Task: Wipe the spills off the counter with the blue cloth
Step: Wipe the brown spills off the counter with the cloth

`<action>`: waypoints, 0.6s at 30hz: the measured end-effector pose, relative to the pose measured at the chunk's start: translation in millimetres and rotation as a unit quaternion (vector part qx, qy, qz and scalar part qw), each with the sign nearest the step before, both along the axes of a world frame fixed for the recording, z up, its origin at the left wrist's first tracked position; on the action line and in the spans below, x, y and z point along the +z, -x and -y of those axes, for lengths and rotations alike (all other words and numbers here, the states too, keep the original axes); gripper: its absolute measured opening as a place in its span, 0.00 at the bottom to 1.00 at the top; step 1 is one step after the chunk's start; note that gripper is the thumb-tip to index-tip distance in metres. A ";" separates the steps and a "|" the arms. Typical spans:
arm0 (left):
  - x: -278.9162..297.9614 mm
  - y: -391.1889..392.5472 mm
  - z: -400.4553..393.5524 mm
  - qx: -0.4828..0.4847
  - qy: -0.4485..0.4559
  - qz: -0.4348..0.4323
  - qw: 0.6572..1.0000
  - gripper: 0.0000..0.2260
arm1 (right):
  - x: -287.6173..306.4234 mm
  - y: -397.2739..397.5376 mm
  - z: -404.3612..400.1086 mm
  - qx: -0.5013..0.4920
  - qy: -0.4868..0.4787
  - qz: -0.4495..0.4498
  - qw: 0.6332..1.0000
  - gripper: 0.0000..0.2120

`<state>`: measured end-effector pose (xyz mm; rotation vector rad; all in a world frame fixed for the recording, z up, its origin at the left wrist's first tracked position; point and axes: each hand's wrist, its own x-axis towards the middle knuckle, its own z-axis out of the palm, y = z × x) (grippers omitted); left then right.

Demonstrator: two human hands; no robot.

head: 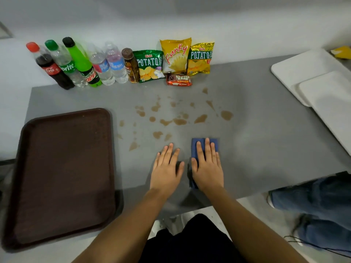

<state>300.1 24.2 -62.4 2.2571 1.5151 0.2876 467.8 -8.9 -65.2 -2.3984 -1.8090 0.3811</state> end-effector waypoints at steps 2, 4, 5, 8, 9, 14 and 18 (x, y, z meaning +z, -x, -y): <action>4.1 0.7 -2.0 0.007 -0.001 0.021 1.000 0.23 | 0.3 9.9 -0.8 0.021 0.000 -0.017 1.000 0.31; 9.8 -1.1 -4.4 0.018 -0.002 0.032 0.999 0.22 | 3.3 10.6 -2.7 0.045 -0.002 -0.050 0.998 0.30; 12.9 -3.6 -5.7 0.023 -0.007 0.036 0.999 0.22 | 6.3 6.8 -4.0 0.054 -0.006 -0.072 0.996 0.29; 21.0 -20.1 -8.5 0.019 -0.018 0.058 0.998 0.22 | 17.9 -17.5 -7.0 0.071 -0.039 -0.099 0.992 0.26; 23.0 -28.9 -9.1 0.013 -0.016 0.069 0.997 0.22 | 21.0 -28.6 -7.5 0.069 -0.049 -0.098 0.992 0.26; 15.3 -88.5 4.1 -0.048 -0.015 0.048 0.998 0.27 | 22.4 -83.5 -17.8 0.069 -0.035 -0.060 0.995 0.25; -5.5 -104.3 21.5 -0.009 0.015 -0.019 1.000 0.30 | 15.3 -97.9 -24.5 0.111 -0.011 -0.037 0.993 0.26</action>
